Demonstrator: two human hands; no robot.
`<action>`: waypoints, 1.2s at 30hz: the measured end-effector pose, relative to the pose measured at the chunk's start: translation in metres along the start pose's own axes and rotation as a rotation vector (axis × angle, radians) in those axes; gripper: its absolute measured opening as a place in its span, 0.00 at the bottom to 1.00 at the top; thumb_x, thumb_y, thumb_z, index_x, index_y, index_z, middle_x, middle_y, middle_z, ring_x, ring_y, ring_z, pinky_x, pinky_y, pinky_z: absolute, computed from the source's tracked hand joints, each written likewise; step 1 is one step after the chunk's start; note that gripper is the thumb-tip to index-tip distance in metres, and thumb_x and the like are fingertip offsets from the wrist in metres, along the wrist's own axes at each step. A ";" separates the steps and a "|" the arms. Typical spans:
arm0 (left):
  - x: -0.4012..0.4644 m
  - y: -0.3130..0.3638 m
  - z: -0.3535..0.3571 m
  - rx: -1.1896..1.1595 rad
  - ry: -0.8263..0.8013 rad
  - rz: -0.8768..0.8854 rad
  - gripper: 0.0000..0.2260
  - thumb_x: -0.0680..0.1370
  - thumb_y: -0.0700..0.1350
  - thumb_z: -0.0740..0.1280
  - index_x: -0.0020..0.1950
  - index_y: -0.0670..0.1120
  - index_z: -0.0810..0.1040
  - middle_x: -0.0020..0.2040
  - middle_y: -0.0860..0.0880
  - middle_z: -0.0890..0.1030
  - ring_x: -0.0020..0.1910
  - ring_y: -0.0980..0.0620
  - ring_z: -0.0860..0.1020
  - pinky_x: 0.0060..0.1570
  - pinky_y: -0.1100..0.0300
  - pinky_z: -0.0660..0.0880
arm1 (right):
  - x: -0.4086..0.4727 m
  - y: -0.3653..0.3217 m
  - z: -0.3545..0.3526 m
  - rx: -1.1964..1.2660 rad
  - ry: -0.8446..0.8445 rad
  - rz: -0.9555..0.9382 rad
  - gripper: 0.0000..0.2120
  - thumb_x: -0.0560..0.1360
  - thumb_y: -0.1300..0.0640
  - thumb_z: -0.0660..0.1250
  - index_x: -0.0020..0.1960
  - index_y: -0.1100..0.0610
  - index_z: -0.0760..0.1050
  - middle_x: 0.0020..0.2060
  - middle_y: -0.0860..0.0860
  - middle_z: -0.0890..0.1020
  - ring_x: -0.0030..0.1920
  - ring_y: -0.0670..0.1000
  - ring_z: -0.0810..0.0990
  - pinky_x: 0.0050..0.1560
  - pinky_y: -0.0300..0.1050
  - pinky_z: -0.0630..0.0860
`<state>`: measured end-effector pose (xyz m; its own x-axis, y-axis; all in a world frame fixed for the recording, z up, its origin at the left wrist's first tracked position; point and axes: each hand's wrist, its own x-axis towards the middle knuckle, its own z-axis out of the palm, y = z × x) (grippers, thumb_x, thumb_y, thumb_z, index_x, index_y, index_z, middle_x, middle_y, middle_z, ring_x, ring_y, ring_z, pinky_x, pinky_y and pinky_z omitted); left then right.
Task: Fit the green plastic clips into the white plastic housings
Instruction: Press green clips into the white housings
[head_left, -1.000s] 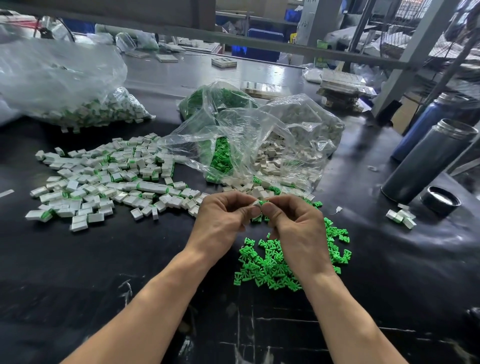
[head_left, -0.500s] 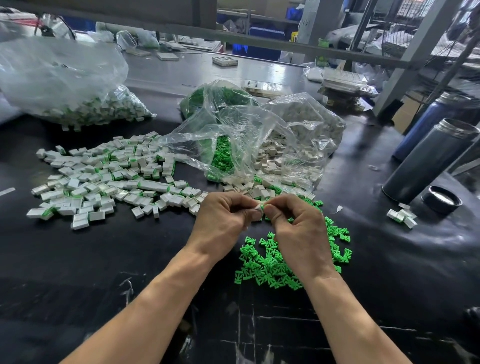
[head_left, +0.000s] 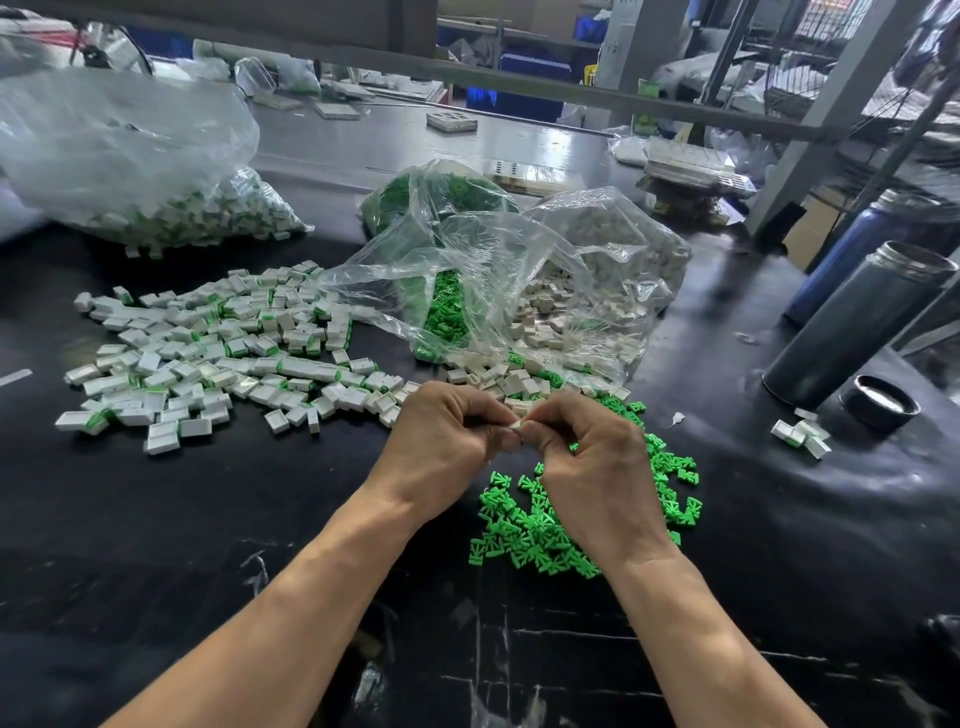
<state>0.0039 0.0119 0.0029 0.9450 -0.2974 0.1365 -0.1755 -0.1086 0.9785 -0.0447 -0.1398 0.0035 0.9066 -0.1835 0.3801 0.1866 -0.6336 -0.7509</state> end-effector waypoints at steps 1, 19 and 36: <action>0.000 0.000 0.000 0.021 -0.002 0.003 0.15 0.72 0.29 0.74 0.37 0.50 0.86 0.30 0.55 0.83 0.28 0.61 0.76 0.32 0.67 0.73 | 0.000 0.001 0.000 0.007 -0.004 0.014 0.06 0.77 0.63 0.74 0.43 0.54 0.83 0.37 0.44 0.83 0.40 0.45 0.80 0.40 0.40 0.76; 0.004 -0.001 0.009 -0.176 0.066 -0.018 0.03 0.76 0.38 0.76 0.48 0.43 0.85 0.45 0.35 0.84 0.42 0.49 0.80 0.50 0.50 0.77 | 0.002 -0.004 0.007 0.619 -0.106 0.466 0.31 0.84 0.35 0.53 0.40 0.55 0.85 0.32 0.55 0.81 0.25 0.49 0.72 0.21 0.39 0.65; -0.010 0.009 0.021 -0.127 -0.080 0.028 0.06 0.79 0.40 0.73 0.53 0.40 0.82 0.41 0.39 0.84 0.35 0.48 0.81 0.38 0.43 0.82 | 0.002 -0.005 0.024 0.596 -0.015 0.435 0.25 0.75 0.32 0.53 0.40 0.42 0.84 0.26 0.47 0.80 0.28 0.46 0.78 0.33 0.48 0.75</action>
<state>-0.0127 -0.0061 0.0068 0.9140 -0.3742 0.1566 -0.1608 0.0203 0.9868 -0.0346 -0.1194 -0.0049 0.9500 -0.3115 -0.0229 -0.0206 0.0106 -0.9997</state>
